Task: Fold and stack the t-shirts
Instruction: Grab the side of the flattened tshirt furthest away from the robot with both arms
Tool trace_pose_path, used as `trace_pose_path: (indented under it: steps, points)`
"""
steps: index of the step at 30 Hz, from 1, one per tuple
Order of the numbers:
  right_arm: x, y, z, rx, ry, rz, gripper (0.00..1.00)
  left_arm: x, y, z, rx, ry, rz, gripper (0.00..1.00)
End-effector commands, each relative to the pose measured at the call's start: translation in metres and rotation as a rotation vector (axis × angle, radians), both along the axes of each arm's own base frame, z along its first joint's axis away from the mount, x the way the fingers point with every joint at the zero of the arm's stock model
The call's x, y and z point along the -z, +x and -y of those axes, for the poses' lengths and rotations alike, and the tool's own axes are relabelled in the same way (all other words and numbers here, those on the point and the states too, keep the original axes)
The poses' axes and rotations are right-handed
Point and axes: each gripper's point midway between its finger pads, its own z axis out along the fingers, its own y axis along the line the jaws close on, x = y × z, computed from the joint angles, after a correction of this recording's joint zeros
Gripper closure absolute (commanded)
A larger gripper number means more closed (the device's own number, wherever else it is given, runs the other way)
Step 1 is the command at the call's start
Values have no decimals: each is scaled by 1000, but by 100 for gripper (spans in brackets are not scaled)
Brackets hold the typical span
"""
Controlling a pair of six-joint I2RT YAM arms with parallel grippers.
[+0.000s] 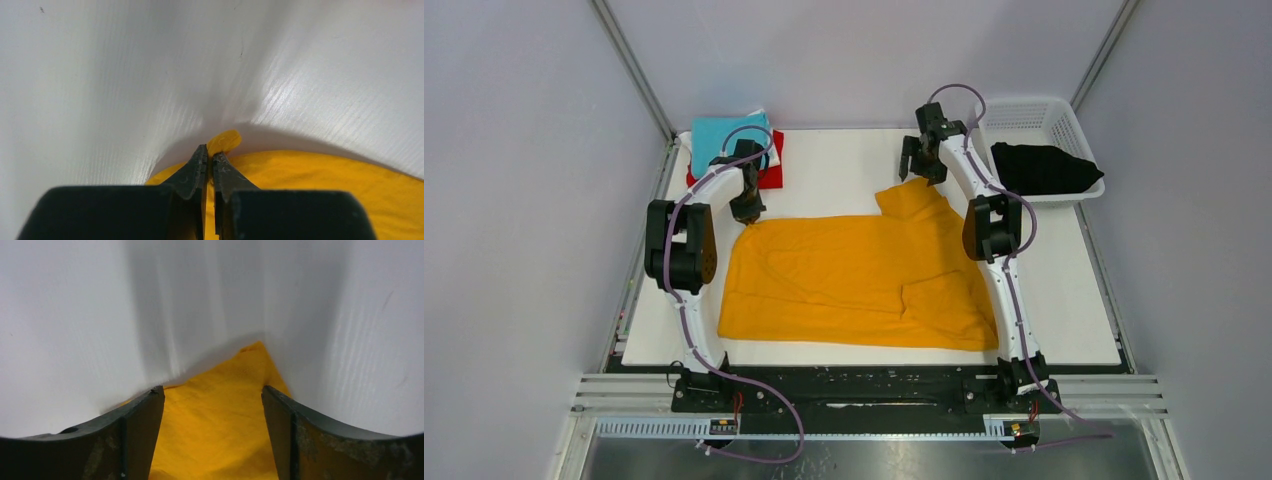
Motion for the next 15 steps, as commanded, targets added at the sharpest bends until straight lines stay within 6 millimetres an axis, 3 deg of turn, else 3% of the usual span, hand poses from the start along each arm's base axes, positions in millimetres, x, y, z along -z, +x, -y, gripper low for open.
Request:
trace_pose_path:
  steps: [1,3,10,15]
  points:
    - [6,-20,-13,-42,61,-95,21,-24,7,0,14,-12,76,100]
    - [6,-27,-17,-59,76,-118,16,-25,7,1,18,-15,79,100]
    - [8,-51,-31,-164,39,-167,15,-36,4,0,19,-16,113,100]
    - [11,-64,-44,-290,-30,-175,25,-35,3,-1,22,-10,108,100]
